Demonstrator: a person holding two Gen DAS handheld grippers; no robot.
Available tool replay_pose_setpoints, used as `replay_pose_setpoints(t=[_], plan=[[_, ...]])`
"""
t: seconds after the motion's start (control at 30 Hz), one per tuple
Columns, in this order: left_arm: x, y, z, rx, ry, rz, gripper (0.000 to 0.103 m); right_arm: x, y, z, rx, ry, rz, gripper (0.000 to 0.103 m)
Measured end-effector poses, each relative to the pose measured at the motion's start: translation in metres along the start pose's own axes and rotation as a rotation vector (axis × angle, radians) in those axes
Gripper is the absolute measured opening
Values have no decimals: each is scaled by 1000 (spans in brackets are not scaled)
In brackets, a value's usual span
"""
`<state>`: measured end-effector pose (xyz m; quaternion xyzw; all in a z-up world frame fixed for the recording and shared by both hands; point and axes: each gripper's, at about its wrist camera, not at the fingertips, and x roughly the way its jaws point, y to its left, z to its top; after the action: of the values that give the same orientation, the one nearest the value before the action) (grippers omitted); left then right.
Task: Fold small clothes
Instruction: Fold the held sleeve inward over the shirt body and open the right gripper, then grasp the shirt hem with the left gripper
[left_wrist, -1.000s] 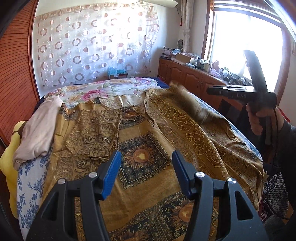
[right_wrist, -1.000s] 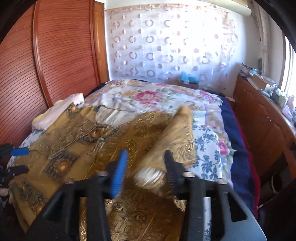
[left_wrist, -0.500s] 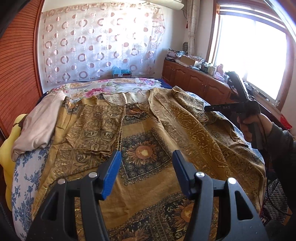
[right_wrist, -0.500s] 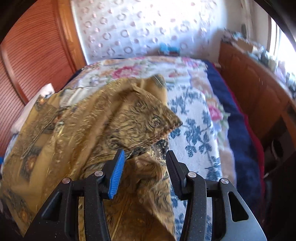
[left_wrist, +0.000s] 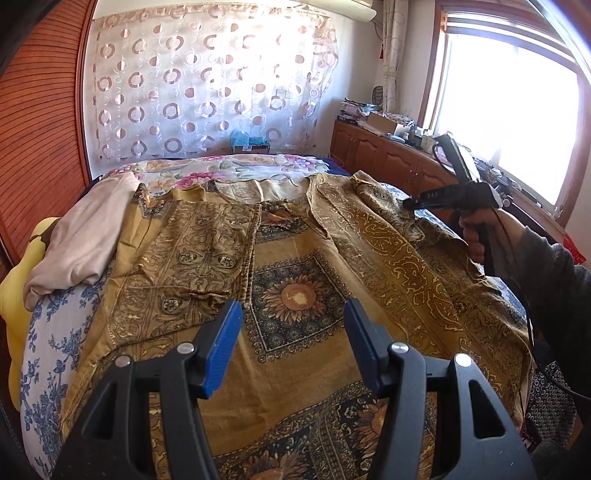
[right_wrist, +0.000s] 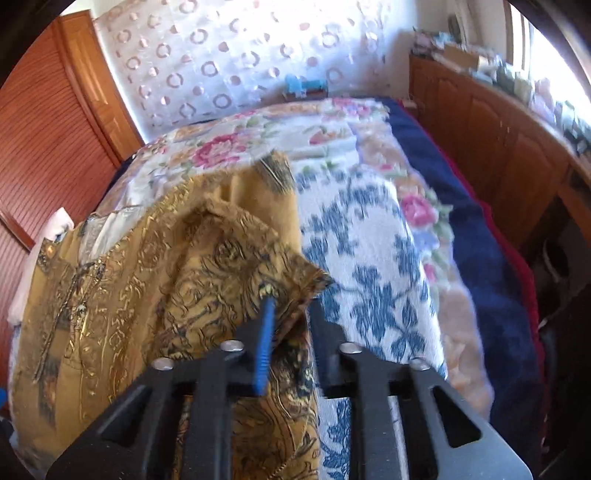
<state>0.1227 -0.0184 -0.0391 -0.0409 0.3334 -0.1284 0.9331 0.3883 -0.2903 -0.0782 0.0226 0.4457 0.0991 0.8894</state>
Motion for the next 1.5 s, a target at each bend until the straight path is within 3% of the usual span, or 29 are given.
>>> replay_pose_setpoints(t=[0.13,0.37,0.6,0.67,0.73,0.8,1.03,1.13,1.3,1.5], plan=[[0,2,-3,-9,3,2,57,-12,13,7,-55,-45,-13,6],[0,7,-1,-11,0,8,57,-18,46,19,-135,-82,80,2],[4,24,9,-29,-16,40,57,-28,111,34,-268,-117,214,2],[5,29,13,-35,-19,43,57,-26,123,37,-288,-117,214,15],[7,35,19,-31,-13,44,57,-23,128,40,-290,-122,234,46],[8,39,26,-21,-10,48,57,-20,125,41,-292,-123,240,50],[28,71,56,-22,11,75,57,11,95,33,-374,-85,95,63],[42,87,68,-25,24,102,57,36,83,26,-379,-4,119,63],[62,116,84,-46,37,142,57,64,79,22,-374,37,91,65],[92,146,96,-58,76,187,57,67,78,18,-368,13,88,73]])
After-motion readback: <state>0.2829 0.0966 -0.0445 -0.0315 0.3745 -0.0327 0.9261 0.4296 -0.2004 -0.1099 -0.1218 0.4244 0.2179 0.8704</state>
